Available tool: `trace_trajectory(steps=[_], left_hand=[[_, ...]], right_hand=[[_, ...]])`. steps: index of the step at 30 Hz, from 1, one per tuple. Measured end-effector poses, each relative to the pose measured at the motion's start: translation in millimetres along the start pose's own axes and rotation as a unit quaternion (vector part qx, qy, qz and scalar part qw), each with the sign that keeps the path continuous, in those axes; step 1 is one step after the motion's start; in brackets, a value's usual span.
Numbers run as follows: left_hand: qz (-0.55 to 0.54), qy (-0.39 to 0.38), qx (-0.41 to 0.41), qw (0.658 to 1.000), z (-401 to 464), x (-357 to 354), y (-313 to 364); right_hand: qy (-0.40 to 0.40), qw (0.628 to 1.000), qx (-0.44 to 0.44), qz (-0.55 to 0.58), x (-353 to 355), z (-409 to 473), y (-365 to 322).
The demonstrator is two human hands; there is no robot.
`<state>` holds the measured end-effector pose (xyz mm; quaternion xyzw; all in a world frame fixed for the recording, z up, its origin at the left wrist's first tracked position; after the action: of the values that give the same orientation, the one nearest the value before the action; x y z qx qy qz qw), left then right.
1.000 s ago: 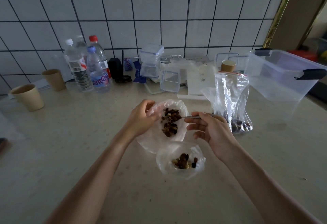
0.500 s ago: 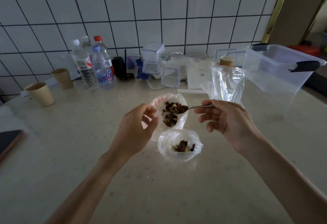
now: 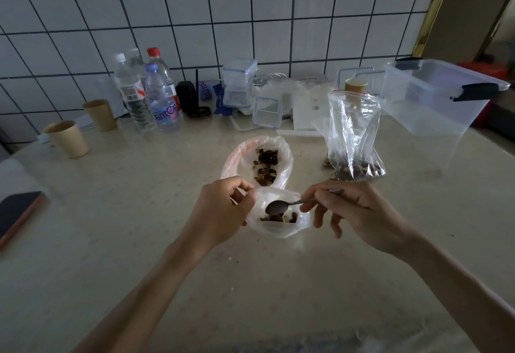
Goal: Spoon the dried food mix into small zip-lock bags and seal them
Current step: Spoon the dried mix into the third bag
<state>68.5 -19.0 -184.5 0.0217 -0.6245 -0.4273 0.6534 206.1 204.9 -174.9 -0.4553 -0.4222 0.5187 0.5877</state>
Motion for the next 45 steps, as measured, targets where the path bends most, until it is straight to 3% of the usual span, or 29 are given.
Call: trace_trajectory(steps=[5, 8, 16, 22, 33, 45], left_hand=[[0.055, 0.035, -0.01, 0.998, 2.0, -1.4, -7.9], [0.069, 0.036, -0.004, 0.997, 3.1, -1.1, -13.3], [0.096, 0.168, 0.072, 0.978, 33.0, 6.0, -31.4], [0.111, -0.001, 0.152, 0.982, 71.4, -9.5, -31.2], [-0.067, -0.045, 0.113, 0.99, 81.2, -26.9, -30.6], [-0.051, -0.077, 0.103, 0.99, 84.6, -25.6, -32.6]], right_hand=[[-0.005, 0.999, 0.034, -0.037, -0.4, 1.2, -1.6], [0.052, 0.996, 0.045, 0.047, 2.1, 8.3, 0.6], [0.21, 0.959, -0.039, 0.187, 3.0, 45.2, 7.0], [0.206, 0.947, -0.138, 0.202, -5.8, 68.5, 19.3], [0.269, 0.926, -0.17, 0.204, -15.1, 82.2, 35.2], [0.332, 0.912, -0.161, 0.177, -18.6, 99.9, 39.3]])
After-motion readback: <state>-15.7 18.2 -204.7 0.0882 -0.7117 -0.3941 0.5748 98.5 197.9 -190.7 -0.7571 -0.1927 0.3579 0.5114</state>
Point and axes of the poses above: each hand's wrist, its own z-axis towards the middle knuckle, its own x-axis out of the back of the hand, y = z × x, the point moved 1 cm from there along z, towards the middle knuckle, and after that the axes turned 14 degrees about z, right-handed, at the moved point
